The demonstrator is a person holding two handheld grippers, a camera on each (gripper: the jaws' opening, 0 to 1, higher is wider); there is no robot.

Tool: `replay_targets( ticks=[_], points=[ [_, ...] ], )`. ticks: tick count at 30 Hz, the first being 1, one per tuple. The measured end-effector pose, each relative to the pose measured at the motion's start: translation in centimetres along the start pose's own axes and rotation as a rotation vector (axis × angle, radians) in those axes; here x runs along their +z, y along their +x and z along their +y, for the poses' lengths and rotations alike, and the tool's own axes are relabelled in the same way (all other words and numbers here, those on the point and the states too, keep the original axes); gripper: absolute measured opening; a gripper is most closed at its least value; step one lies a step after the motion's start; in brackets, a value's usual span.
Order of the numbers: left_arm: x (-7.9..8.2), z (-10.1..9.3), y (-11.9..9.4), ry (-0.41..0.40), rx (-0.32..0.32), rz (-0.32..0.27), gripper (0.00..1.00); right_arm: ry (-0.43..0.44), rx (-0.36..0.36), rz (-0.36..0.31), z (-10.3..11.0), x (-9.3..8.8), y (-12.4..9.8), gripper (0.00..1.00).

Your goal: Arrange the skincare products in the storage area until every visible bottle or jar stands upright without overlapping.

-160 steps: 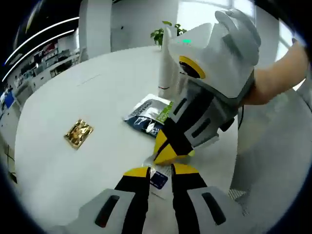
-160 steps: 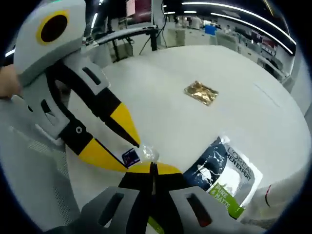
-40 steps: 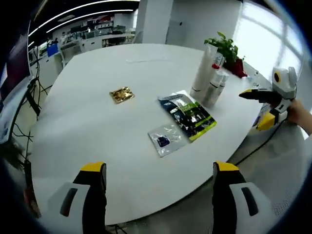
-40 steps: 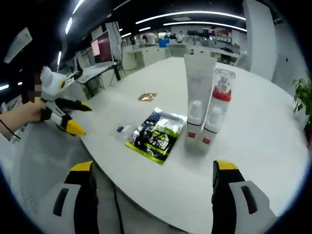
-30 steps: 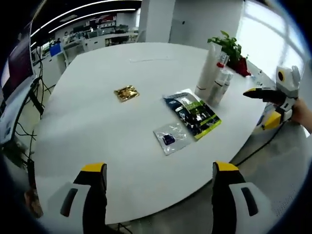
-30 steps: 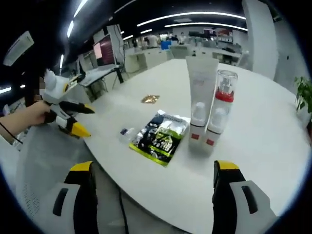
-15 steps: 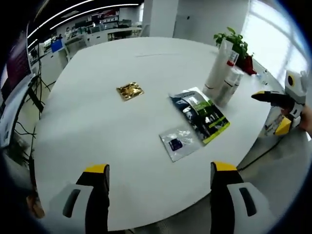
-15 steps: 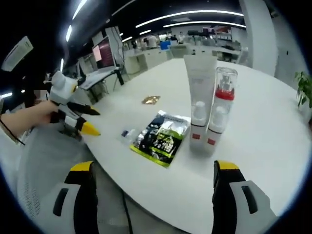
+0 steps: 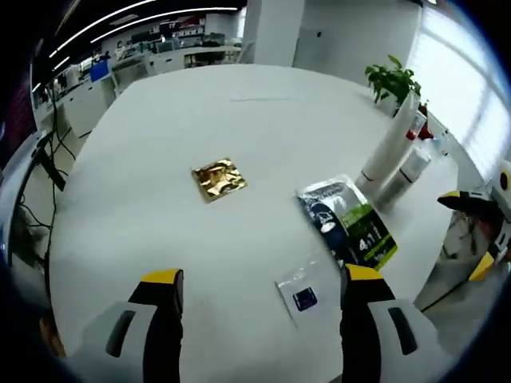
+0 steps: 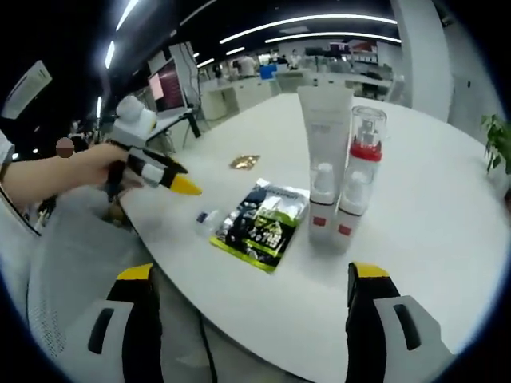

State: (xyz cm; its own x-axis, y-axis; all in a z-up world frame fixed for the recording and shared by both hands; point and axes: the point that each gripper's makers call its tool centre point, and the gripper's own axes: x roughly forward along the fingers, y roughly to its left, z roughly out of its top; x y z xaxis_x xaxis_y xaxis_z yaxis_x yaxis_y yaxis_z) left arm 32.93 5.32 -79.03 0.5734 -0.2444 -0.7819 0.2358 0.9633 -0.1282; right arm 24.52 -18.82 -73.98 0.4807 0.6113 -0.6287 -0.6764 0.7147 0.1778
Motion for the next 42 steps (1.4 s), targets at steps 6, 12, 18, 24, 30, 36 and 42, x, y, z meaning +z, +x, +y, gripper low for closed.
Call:
replay_targets(
  ticks=[6, 12, 18, 24, 30, 36, 42],
  points=[
    [1.0, -0.2, 1.0, -0.025, 0.028, 0.013, 0.74, 0.007, -0.005, -0.002, -0.1, -0.1, 0.0, 0.96],
    [2.4, -0.4, 2.7, -0.032, 0.037, 0.023, 0.73, 0.003, 0.004, 0.019, 0.0, -0.5, 0.2, 0.96],
    [4.1, 0.8, 4.9, -0.083, 0.073, 0.034, 0.71, -0.004, 0.008, 0.031, 0.1, -0.7, 0.3, 0.96],
    [5.1, 1.9, 6.6, -0.108, 0.111, 0.049, 0.69, 0.006, 0.007, 0.036, 0.0, -0.8, 0.2, 0.95],
    [6.0, 2.2, 7.4, -0.107, 0.138, 0.061, 0.68, 0.011, 0.012, 0.044, 0.1, -1.0, 0.3, 0.95],
    [6.3, 2.6, 7.7, -0.116, 0.178, 0.088, 0.65, 0.024, 0.007, 0.044, -0.1, -1.1, 0.3, 0.95],
    [6.0, 3.1, 8.0, -0.111, 0.205, 0.12, 0.59, 0.023, 0.012, 0.053, 0.1, -1.2, 0.3, 0.95]
  ],
)
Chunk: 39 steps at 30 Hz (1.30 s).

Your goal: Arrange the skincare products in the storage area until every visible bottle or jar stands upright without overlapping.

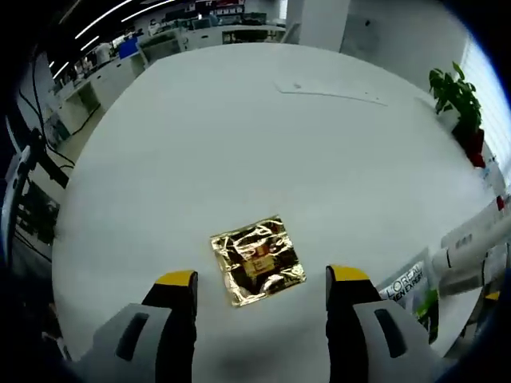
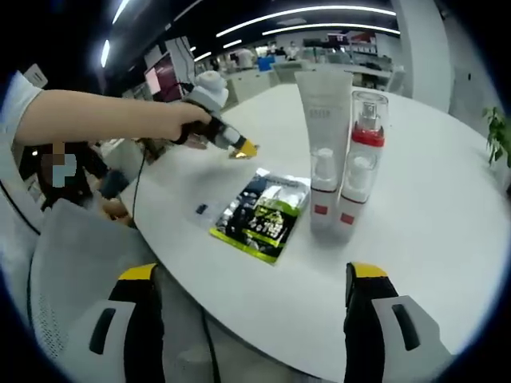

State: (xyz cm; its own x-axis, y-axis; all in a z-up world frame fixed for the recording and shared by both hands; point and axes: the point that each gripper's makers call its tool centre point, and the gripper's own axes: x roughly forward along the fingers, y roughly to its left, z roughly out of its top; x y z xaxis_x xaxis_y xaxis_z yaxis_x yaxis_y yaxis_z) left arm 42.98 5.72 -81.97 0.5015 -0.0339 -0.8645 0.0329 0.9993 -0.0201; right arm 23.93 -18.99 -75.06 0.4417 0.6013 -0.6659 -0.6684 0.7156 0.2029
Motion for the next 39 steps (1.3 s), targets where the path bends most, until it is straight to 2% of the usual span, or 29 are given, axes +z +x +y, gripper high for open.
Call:
replay_targets(
  ticks=[4, 11, 14, 19, 31, 39],
  points=[
    [0.0, 0.0, 0.2, -0.002, 0.004, 0.007, 0.55, 0.003, 0.002, 0.007, 0.0, -0.2, 0.1, 0.94],
    [0.3, 0.2, 0.2, 0.067, 0.019, 0.005, 0.48, 0.011, -0.004, 0.01, -0.2, -0.3, 0.0, 0.94],
    [0.6, -0.4, 0.1, 0.127, 0.0, -0.013, 0.36, 0.009, -0.003, 0.015, -0.1, -0.4, 0.1, 0.94],
    [0.8, -0.2, 0.5, 0.13, -0.011, -0.011, 0.35, 0.011, -0.005, 0.015, -0.2, -0.4, 0.1, 0.94],
    [1.5, -0.3, 0.0, 0.173, -0.031, -0.046, 0.33, 0.005, -0.005, 0.018, -0.1, -0.4, 0.2, 0.94],
    [0.5, -1.6, -0.9, 0.199, -0.083, -0.069, 0.33, 0.003, -0.001, 0.015, -0.1, -0.3, 0.2, 0.93]
  ],
)
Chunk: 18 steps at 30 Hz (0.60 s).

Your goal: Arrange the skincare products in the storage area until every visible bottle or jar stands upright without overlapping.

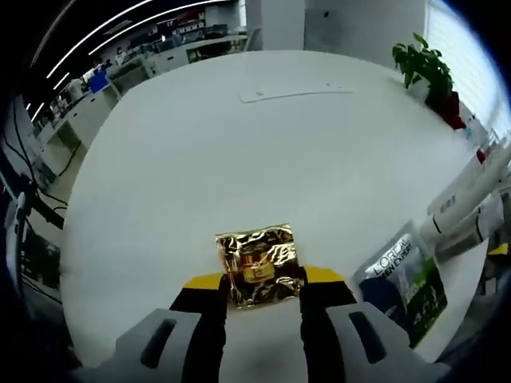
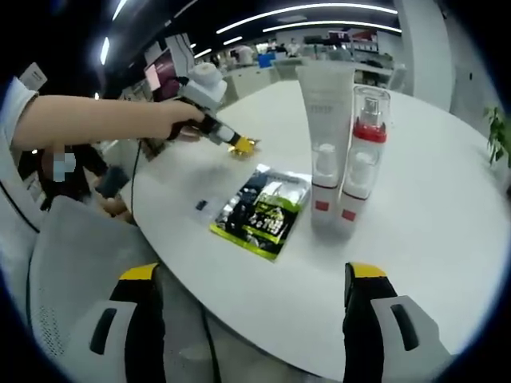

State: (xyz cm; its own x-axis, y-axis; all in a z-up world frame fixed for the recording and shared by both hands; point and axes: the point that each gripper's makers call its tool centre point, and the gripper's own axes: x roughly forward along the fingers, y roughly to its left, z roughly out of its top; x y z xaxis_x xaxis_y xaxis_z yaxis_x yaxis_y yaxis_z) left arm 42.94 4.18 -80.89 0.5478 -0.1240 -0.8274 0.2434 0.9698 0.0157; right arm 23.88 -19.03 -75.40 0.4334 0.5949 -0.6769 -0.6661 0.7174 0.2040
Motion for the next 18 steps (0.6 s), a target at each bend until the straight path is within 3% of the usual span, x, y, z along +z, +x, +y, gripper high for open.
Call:
replay_targets(
  ticks=[8, 18],
  points=[
    [-1.4, -1.9, -1.7, 0.025, -0.057, -0.035, 0.32, -0.012, 0.003, -0.002, 0.1, 0.0, 0.0, 0.92],
    [-4.3, -4.8, -4.7, 0.082, -0.117, -0.068, 0.32, -0.011, 0.01, -0.014, 0.3, 0.3, -0.2, 0.9]
  ],
)
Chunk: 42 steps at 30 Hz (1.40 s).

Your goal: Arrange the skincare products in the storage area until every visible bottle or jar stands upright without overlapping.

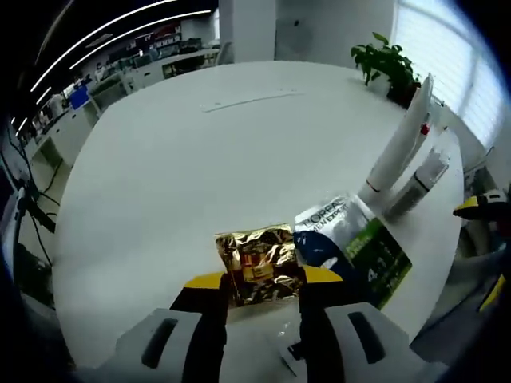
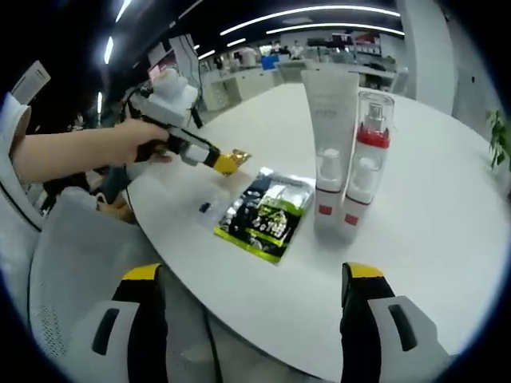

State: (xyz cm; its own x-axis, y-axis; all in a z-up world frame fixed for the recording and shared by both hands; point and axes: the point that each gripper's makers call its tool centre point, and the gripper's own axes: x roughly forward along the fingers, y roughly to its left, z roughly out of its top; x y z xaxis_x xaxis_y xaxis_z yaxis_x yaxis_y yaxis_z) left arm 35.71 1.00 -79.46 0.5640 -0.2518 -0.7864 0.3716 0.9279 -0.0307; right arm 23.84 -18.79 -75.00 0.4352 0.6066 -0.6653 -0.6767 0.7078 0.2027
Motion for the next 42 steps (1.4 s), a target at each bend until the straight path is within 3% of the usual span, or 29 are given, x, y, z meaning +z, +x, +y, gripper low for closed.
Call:
replay_targets(
  ticks=[11, 16, 22, 26, 28, 31, 42],
  points=[
    [-2.4, -5.1, -3.1, 0.089, -0.063, -0.02, 0.32, 0.013, 0.018, -0.02, 0.2, 0.4, 0.0, 0.86],
    [-2.6, -7.3, -4.3, 0.136, -0.106, -0.042, 0.32, 0.098, 0.054, -0.104, 0.3, 1.8, -0.5, 0.84],
    [-2.6, -9.0, -5.8, 0.182, -0.131, -0.065, 0.32, 0.141, 0.071, -0.157, 0.1, 2.8, -0.1, 0.71],
    [-2.2, -10.3, -6.8, 0.229, -0.146, -0.08, 0.32, 0.216, 0.177, -0.205, 1.9, 4.3, 0.9, 0.6],
    [-2.0, -11.0, -7.2, 0.256, -0.155, -0.084, 0.32, 0.245, 0.22, -0.211, 2.4, 4.8, 1.4, 0.5],
    [-2.0, -11.3, -7.5, 0.275, -0.157, -0.091, 0.32, 0.259, 0.227, -0.224, 2.6, 5.3, 2.3, 0.36],
    [-1.6, -12.6, -8.5, 0.346, -0.173, -0.11, 0.32, 0.321, 0.28, -0.17, 3.6, 4.8, 4.8, 0.23]
  ],
)
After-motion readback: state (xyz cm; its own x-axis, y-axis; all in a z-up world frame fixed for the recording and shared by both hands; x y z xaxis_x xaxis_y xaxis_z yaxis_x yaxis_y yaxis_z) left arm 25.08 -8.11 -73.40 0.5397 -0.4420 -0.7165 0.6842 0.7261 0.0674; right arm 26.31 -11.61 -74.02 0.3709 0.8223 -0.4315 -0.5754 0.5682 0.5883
